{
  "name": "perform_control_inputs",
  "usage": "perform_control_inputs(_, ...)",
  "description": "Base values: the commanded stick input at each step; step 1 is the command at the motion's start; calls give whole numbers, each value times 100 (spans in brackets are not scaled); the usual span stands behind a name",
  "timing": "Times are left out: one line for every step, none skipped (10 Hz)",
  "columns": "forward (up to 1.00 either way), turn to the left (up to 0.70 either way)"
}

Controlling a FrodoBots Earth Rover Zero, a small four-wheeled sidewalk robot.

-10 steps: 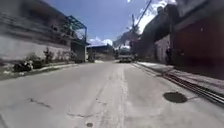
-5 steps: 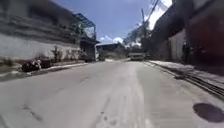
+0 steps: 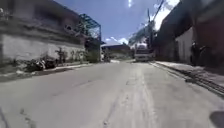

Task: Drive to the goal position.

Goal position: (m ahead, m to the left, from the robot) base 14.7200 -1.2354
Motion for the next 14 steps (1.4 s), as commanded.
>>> perform_control_inputs(85, -34)
perform_control_inputs(85, -34)
perform_control_inputs(85, -31)
perform_control_inputs(85, 2)
perform_control_inputs(85, 7)
perform_control_inputs(85, 4)
perform_control_inputs(85, 1)
perform_control_inputs(85, 0)
perform_control_inputs(85, 0)
perform_control_inputs(85, 0)
perform_control_inputs(85, 3)
perform_control_inputs(85, 6)
perform_control_inputs(85, 10)
perform_control_inputs(85, 0)
